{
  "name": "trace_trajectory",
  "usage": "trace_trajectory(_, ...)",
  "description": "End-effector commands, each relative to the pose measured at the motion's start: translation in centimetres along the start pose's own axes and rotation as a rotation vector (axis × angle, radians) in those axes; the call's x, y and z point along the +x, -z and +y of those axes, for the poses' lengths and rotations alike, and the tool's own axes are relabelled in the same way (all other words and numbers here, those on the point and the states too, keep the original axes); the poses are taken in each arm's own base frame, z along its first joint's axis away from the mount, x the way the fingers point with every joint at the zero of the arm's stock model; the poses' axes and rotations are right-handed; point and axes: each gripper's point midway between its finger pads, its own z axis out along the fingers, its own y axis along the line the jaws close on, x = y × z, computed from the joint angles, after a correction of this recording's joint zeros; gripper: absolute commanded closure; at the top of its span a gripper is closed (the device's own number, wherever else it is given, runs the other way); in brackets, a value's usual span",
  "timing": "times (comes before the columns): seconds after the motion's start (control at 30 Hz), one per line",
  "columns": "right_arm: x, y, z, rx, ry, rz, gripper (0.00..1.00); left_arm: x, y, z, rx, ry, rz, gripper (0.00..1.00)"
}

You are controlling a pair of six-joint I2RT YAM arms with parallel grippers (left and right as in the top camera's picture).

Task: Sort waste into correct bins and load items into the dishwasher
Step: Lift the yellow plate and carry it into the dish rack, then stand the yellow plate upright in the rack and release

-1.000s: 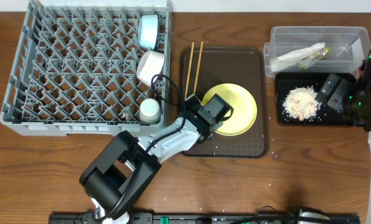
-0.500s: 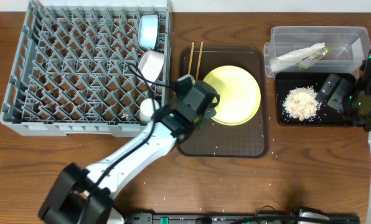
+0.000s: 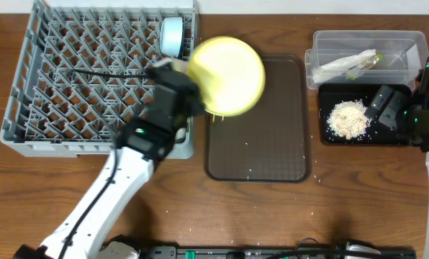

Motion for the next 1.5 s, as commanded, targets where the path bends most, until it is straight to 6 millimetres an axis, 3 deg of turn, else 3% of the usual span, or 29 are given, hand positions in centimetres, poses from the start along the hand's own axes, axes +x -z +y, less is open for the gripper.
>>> trace_trajectory(0.0,-0.4,0.2,-0.5,0.008,-0.029,-0.011,0.01,-3.4,1.0,2.9,-0.091,-0.094,-0.105,0.93)
trace_trajectory(0.17,-0.4,0.2,-0.5,0.008,-0.029,-0.011,0.01,-6.7,1.7,5.9,-0.201,-0.214,-0.195,0.93)
trace_trajectory(0.43,-0.4,0.2,-0.5,0.008,-0.029,-0.011,0.01,-12.5,3.0,7.8,-0.269,-0.361,-0.364,0.93)
trace_trajectory(0.67,-0.4,0.2,-0.5,0.008,-0.029,-0.011,0.01,-16.3,4.9,10.6,-0.470,-0.414,-0.504,0.93)
trace_trajectory(0.97,-0.4,0.2,-0.5,0.008,-0.029,-0.011,0.01,-18.3,4.6,13.2,-0.697,-0.528,-0.547,0.93)
trace_trajectory(1.17,-0.4,0.2,-0.5,0.008,-0.029,-0.011,0.01,-19.2,3.2,13.7,-0.770,-0.578,-0.576,0.92)
trace_trajectory(1.47,-0.4,0.2,-0.5,0.008,-0.029,-0.011,0.01,-19.0,0.5,14.3,-0.800,-0.632,-0.558,0.92)
